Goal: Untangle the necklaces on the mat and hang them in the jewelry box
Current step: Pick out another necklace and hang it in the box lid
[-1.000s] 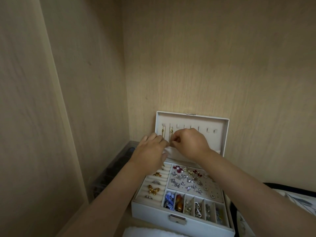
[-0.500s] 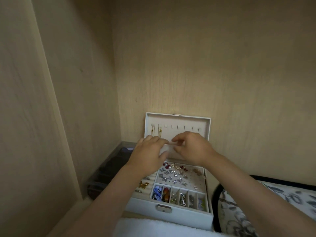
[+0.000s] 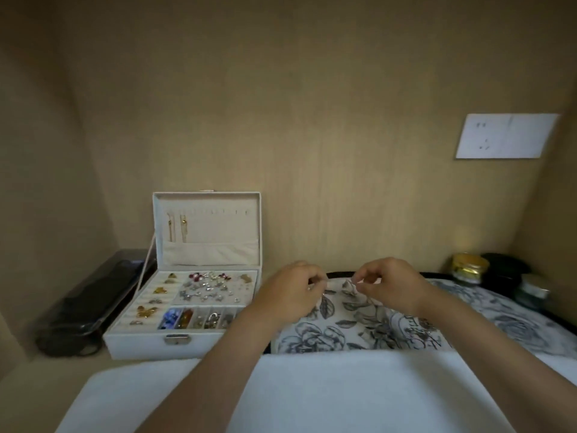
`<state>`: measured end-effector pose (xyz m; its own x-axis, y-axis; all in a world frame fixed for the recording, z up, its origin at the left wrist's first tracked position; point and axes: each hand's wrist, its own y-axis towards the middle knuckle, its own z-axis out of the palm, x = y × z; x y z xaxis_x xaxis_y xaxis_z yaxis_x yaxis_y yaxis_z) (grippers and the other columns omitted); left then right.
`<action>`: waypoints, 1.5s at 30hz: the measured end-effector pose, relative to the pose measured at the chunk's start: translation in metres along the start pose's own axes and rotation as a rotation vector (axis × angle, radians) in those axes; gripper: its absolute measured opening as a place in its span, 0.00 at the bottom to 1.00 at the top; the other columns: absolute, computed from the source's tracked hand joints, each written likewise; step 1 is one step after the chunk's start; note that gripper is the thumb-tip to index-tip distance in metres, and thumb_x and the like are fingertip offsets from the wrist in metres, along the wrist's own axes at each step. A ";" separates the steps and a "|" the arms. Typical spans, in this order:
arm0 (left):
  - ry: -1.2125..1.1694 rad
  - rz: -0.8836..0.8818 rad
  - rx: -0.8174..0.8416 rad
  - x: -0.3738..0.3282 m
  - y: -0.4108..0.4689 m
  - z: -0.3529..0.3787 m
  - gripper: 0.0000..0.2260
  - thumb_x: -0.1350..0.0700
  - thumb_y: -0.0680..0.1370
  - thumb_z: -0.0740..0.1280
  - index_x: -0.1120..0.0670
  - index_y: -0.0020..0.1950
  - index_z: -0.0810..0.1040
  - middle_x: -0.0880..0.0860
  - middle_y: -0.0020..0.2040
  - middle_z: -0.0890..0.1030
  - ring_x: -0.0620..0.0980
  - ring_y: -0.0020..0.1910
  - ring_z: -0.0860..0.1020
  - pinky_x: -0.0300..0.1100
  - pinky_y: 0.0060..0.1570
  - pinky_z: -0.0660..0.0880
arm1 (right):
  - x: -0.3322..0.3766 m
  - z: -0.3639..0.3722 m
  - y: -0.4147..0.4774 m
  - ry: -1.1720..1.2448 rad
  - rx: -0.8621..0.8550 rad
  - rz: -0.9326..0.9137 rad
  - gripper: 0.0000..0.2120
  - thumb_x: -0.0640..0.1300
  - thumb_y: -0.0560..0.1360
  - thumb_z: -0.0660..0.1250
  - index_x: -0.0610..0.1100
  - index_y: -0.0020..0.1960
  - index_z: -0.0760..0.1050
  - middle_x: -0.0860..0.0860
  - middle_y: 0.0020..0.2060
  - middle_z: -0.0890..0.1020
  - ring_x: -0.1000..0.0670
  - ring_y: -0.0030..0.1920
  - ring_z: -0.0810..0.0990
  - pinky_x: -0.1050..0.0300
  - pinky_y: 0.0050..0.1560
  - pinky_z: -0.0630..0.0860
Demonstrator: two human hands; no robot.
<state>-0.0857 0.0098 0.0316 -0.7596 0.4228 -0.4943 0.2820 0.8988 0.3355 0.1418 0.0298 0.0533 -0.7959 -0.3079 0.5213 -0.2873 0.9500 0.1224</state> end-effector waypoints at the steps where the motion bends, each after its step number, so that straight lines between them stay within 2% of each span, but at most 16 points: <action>1: -0.022 -0.003 0.019 -0.010 0.003 0.011 0.10 0.49 0.81 0.63 0.47 0.57 0.81 0.44 0.52 0.78 0.44 0.49 0.76 0.42 0.51 0.75 | -0.013 -0.004 -0.007 -0.009 -0.005 0.023 0.04 0.47 0.76 0.72 0.54 0.49 0.83 0.56 0.42 0.84 0.58 0.44 0.81 0.65 0.43 0.75; 4: -0.037 -0.005 0.071 -0.035 0.011 0.042 0.09 0.49 0.80 0.64 0.46 0.56 0.82 0.41 0.51 0.78 0.42 0.47 0.76 0.42 0.51 0.76 | -0.052 -0.013 -0.025 0.001 -0.005 0.091 0.05 0.47 0.76 0.72 0.53 0.51 0.84 0.56 0.44 0.84 0.58 0.45 0.81 0.66 0.43 0.75; 7: -0.028 -0.006 0.123 -0.052 0.016 0.069 0.09 0.51 0.80 0.65 0.45 0.57 0.82 0.40 0.51 0.78 0.39 0.44 0.74 0.39 0.50 0.75 | -0.079 -0.015 -0.036 -0.011 -0.003 0.119 0.05 0.46 0.76 0.71 0.56 0.49 0.83 0.58 0.46 0.85 0.58 0.47 0.82 0.61 0.52 0.79; 9: -0.038 -0.019 0.150 -0.060 0.018 0.082 0.08 0.50 0.79 0.66 0.44 0.56 0.82 0.40 0.49 0.78 0.39 0.43 0.75 0.41 0.51 0.77 | -0.090 -0.013 -0.042 -0.036 0.014 0.108 0.06 0.46 0.75 0.72 0.55 0.50 0.84 0.59 0.46 0.85 0.60 0.47 0.82 0.59 0.54 0.79; 11: -0.064 -0.021 0.170 -0.067 0.019 0.094 0.07 0.49 0.78 0.68 0.43 0.54 0.82 0.40 0.45 0.78 0.39 0.41 0.75 0.44 0.51 0.78 | -0.096 -0.010 -0.046 -0.052 0.051 0.078 0.06 0.48 0.74 0.73 0.55 0.49 0.85 0.61 0.43 0.85 0.62 0.45 0.81 0.60 0.53 0.79; 16: 0.006 0.055 0.184 -0.071 0.021 0.115 0.06 0.45 0.74 0.71 0.41 0.49 0.83 0.42 0.45 0.77 0.43 0.52 0.73 0.47 0.53 0.74 | -0.109 -0.004 -0.049 -0.010 0.095 0.080 0.05 0.48 0.71 0.74 0.58 0.45 0.85 0.62 0.41 0.84 0.62 0.44 0.81 0.57 0.53 0.80; 18: 0.004 0.055 0.160 -0.068 0.020 0.119 0.04 0.46 0.74 0.72 0.41 0.48 0.83 0.40 0.45 0.77 0.43 0.53 0.72 0.45 0.55 0.73 | -0.111 -0.003 -0.047 0.008 0.081 0.084 0.04 0.49 0.71 0.75 0.58 0.45 0.85 0.61 0.42 0.85 0.62 0.45 0.81 0.56 0.54 0.80; 26: 0.139 0.068 0.104 -0.055 0.018 0.109 0.02 0.50 0.78 0.69 0.44 0.47 0.81 0.41 0.44 0.75 0.39 0.49 0.69 0.40 0.47 0.69 | -0.105 0.010 -0.042 0.089 0.018 0.040 0.03 0.51 0.74 0.74 0.58 0.46 0.85 0.63 0.42 0.85 0.61 0.45 0.82 0.54 0.54 0.80; 29: 0.167 0.049 0.120 -0.044 0.016 0.098 0.03 0.53 0.77 0.69 0.45 0.46 0.81 0.40 0.43 0.75 0.40 0.46 0.70 0.39 0.44 0.68 | -0.100 0.015 -0.040 0.126 0.041 0.031 0.03 0.48 0.74 0.74 0.56 0.45 0.85 0.59 0.42 0.86 0.58 0.43 0.84 0.53 0.53 0.81; 32: 0.132 0.023 0.127 -0.034 0.015 0.091 0.07 0.58 0.76 0.69 0.45 0.45 0.82 0.37 0.39 0.73 0.36 0.42 0.72 0.33 0.41 0.67 | -0.094 0.021 -0.040 0.133 0.036 0.014 0.04 0.47 0.74 0.74 0.56 0.45 0.85 0.59 0.41 0.86 0.61 0.41 0.83 0.58 0.50 0.80; 36: 0.017 0.054 0.125 -0.041 0.013 0.097 0.03 0.52 0.75 0.72 0.44 0.47 0.82 0.38 0.41 0.77 0.32 0.43 0.73 0.35 0.42 0.69 | -0.085 0.024 -0.038 0.173 0.030 -0.025 0.04 0.45 0.74 0.74 0.53 0.46 0.86 0.58 0.39 0.86 0.61 0.39 0.81 0.59 0.47 0.80; 38: 0.038 0.050 0.148 -0.043 0.013 0.099 0.03 0.50 0.74 0.73 0.44 0.47 0.83 0.39 0.42 0.77 0.34 0.43 0.73 0.38 0.45 0.73 | -0.089 0.017 -0.037 0.201 -0.024 -0.021 0.04 0.45 0.75 0.73 0.54 0.47 0.86 0.60 0.41 0.86 0.62 0.41 0.82 0.60 0.50 0.79; 40: 0.034 0.023 0.167 -0.040 0.013 0.096 0.03 0.53 0.74 0.73 0.45 0.47 0.84 0.39 0.42 0.77 0.32 0.42 0.73 0.32 0.43 0.71 | -0.097 0.005 -0.036 0.214 -0.124 0.022 0.05 0.46 0.76 0.72 0.54 0.49 0.85 0.62 0.45 0.85 0.64 0.44 0.80 0.63 0.52 0.77; 42: -0.004 -0.007 0.191 -0.036 0.014 0.093 0.06 0.56 0.75 0.72 0.46 0.48 0.85 0.39 0.42 0.77 0.28 0.40 0.73 0.25 0.38 0.67 | -0.107 -0.008 -0.037 0.231 -0.207 0.078 0.05 0.46 0.77 0.71 0.55 0.49 0.85 0.63 0.46 0.84 0.65 0.42 0.79 0.64 0.49 0.75; 45: -0.043 -0.044 0.166 -0.038 0.017 0.095 0.06 0.56 0.76 0.70 0.45 0.48 0.84 0.38 0.42 0.76 0.29 0.40 0.73 0.25 0.39 0.66 | -0.121 -0.020 -0.036 0.220 -0.237 0.131 0.08 0.43 0.77 0.71 0.56 0.48 0.85 0.62 0.47 0.84 0.63 0.39 0.78 0.62 0.48 0.74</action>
<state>0.0035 0.0204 -0.0197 -0.7483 0.3842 -0.5408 0.3448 0.9217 0.1778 0.2594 0.0343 0.0027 -0.6761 -0.1884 0.7123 -0.0383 0.9744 0.2214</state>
